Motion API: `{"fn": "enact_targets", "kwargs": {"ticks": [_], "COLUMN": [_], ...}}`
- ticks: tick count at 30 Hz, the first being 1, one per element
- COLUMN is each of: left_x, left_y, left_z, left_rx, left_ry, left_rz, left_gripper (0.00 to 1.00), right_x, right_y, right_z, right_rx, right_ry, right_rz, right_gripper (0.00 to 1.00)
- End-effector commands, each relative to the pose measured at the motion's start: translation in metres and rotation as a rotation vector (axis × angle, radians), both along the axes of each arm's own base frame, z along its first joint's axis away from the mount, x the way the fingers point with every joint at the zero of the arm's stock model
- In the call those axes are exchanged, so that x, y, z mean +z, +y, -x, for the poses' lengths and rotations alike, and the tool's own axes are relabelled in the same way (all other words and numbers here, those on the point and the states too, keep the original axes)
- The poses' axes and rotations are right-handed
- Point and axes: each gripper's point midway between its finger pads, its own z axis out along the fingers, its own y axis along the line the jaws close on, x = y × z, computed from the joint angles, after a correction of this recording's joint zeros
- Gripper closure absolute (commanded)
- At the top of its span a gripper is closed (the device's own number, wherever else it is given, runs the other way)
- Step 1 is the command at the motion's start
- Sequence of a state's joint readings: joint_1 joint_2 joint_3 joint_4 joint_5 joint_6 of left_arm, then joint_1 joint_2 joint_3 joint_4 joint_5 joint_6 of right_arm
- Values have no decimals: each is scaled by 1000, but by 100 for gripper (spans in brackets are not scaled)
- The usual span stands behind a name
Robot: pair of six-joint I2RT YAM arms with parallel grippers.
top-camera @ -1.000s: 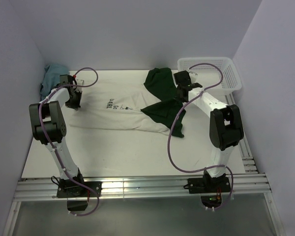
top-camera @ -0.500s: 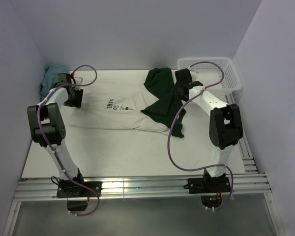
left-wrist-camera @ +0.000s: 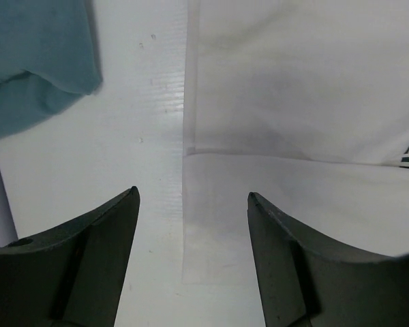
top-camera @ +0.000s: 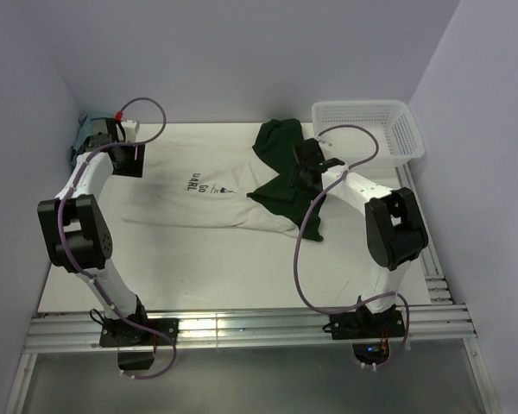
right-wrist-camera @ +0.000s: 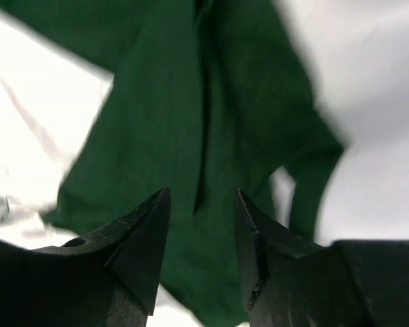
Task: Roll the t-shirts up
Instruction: Fold the tshirt
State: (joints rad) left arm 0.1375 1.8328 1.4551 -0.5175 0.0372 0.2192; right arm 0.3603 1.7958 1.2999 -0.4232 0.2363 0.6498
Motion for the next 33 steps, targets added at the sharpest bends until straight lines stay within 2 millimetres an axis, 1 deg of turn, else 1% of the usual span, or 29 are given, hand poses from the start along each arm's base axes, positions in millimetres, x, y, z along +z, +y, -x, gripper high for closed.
{"fn": "enact_targets", "kwargs": {"ticks": [1,2,3,4,5,6,7,8,13,14,19,22,26,27,30,31,32,33], "left_x": [42,43,42,48,47,46,50,50,48,48,46,46,45,43,41,42,42,41], "left_y": [-9,-8,-10,-9,-10,-10,-10,-10,-13,-12,-12,-14,-15,-15,-13,-12,-12,-12], "left_z": [3,6,9,11,14,17,18,20,27,28,30,30,30,30,30,30,30,30], "left_rx": [-26,-30,-34,-34,-40,-40,-42,-44,-52,-51,-55,-60,-59,-58,-56,-57,-58,-56], "left_ry": [-92,-94,-89,-101,-97,-92,-101,-100,-93,-90,-80,-79,-74,-69,-62,-63,-63,-62], "left_rz": [13,9,9,6,4,5,1,0,3,4,1,7,14,14,5,2,1,1], "left_gripper": [30,30,30,30,30,30,30,30,31,31,31,31,31,31,31,31,31,31], "right_x": [0,-10,-14,-17,-23,-24,-25,-28,-30,-34,-39,-39,-42,-42,-41,-37,-35,-34], "right_y": [24,30,33,35,40,43,46,47,48,48,47,47,50,51,53,53,55,55], "right_z": [11,14,15,16,18,17,18,17,12,12,18,17,14,13,9,6,5,3], "right_rx": [19,31,33,32,40,41,44,43,37,34,30,29,36,36,40,40,45,46], "right_ry": [-17,-2,6,11,21,23,24,28,33,44,48,44,47,47,48,41,35,34], "right_rz": [-91,-99,-110,-111,-110,-112,-117,-115,-110,-105,-113,-113,-120,-123,-120,-122,-122,-122], "right_gripper": [53,54,57,57,57,57,57,57,57,57,54,54,70,79,85,87,92,94]}}
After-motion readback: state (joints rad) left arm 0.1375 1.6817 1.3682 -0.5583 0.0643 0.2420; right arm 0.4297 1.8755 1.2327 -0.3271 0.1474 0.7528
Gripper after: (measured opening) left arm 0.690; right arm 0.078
